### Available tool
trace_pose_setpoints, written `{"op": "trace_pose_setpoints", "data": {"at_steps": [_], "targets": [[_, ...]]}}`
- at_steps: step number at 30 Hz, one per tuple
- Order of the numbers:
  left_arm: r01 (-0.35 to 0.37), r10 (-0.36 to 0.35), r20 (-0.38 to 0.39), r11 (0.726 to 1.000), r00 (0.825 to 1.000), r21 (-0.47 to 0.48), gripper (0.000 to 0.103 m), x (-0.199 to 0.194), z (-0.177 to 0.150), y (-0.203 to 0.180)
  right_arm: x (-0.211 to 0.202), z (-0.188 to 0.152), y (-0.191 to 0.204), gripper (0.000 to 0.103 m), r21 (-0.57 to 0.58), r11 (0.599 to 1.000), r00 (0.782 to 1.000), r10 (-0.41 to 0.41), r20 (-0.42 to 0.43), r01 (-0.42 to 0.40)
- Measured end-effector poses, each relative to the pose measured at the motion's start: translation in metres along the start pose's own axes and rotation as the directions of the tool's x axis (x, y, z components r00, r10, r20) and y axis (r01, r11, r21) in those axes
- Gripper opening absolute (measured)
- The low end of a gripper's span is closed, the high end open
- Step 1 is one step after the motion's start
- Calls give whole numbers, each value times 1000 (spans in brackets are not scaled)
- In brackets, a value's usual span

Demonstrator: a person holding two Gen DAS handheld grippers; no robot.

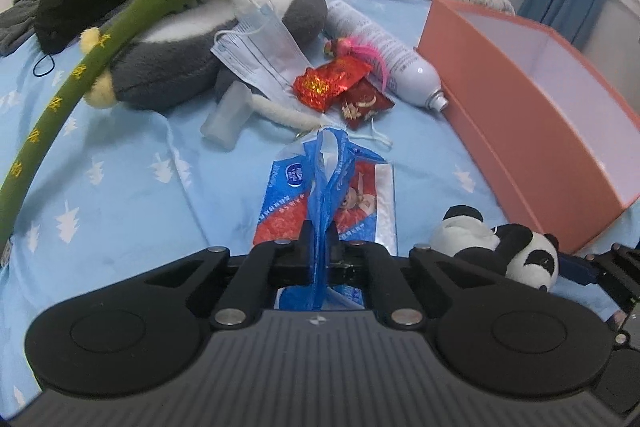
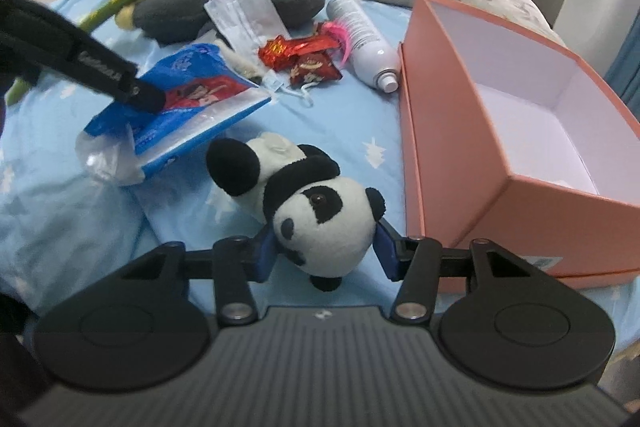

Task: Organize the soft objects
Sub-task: 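Carry the panda plush over the pink box while the left gripper carries the blue wipes packet there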

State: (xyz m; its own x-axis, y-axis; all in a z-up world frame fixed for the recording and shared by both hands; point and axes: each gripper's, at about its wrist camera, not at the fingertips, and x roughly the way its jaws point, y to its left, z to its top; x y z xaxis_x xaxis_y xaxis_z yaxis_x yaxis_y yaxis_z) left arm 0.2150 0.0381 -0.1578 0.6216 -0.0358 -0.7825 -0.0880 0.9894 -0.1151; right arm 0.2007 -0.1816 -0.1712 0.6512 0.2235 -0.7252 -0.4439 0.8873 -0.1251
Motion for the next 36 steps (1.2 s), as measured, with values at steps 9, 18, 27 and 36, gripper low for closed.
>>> {"op": "trace_pose_setpoints", "data": {"at_steps": [9, 18, 27, 36], "targets": [[34, -31, 51, 997, 998, -63, 5, -39, 5, 5, -35, 11, -10, 53, 56, 998, 997, -22, 70, 18], [74, -65, 108, 994, 992, -83, 5, -74, 25, 0, -75, 37, -23, 53, 132, 991, 986, -28, 162, 6], [115, -93, 196, 987, 976, -108, 5, -117, 76, -11, -111, 74, -45, 53, 198, 978, 959, -110, 261, 59], [188, -162, 267, 979, 950, -76, 5, -144, 129, -51, -140, 121, -89, 53, 278, 956, 920, -194, 339, 98]]}}
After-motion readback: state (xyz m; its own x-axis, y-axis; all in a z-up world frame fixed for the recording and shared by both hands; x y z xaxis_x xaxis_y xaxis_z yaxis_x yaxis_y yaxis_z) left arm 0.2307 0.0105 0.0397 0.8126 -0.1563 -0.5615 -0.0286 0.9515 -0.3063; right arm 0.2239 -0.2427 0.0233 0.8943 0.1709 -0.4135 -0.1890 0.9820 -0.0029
